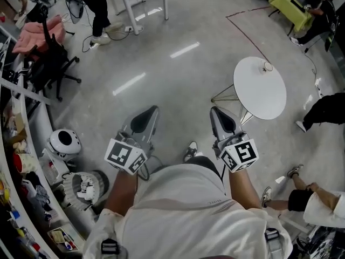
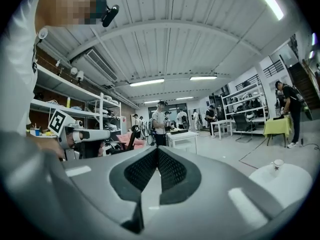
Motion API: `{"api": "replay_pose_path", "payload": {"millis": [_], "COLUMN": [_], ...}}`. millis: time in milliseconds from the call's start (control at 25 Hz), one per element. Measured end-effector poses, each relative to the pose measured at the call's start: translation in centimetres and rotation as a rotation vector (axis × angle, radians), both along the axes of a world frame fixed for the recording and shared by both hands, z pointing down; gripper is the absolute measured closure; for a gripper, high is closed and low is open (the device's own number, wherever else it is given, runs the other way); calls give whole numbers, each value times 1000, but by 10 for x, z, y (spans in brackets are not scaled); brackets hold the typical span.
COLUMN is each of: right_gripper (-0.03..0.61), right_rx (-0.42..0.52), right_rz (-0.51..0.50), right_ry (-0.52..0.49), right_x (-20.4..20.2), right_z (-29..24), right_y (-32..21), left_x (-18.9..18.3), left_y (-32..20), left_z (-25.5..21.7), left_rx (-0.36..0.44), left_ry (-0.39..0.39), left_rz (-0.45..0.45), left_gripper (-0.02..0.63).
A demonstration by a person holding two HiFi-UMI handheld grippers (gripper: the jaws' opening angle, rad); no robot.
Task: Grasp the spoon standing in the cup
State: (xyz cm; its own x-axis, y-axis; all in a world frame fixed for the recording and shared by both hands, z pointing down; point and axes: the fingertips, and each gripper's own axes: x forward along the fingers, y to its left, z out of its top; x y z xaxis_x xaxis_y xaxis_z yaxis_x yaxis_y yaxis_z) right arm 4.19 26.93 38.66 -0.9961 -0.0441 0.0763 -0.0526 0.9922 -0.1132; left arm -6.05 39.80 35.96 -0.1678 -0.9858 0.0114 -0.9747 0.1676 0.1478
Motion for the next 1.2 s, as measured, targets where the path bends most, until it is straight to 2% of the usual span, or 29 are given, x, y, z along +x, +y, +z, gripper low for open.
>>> {"api": "replay_pose_path", "payload": {"millis": [320, 560, 720, 960, 1200], "right_gripper": [574, 574, 574, 574, 574], "right_rx": [-71, -84, -76, -53, -45], "right_rz": [55, 62, 106, 188, 311], "right_ry": [-5, -19, -15, -13, -36], "right_x": [-14, -15, -18, -47, -103], "right_z": [7, 7, 3, 11, 4], "right_y": [-153, -208, -247, -315, -392], "left_x": [-12, -19, -30, -70, -141], "left_y": [-119, -188, -233, -310, -400], "left_z": [0, 2, -4, 9, 9], "left_rx": [-26, -39, -25, -23, -28], "left_ry": [-5, -18, -28, -26, -19], "left_rz": [-41, -12, 31, 111, 224], "left_gripper": [612, 611, 612, 612, 612]}}
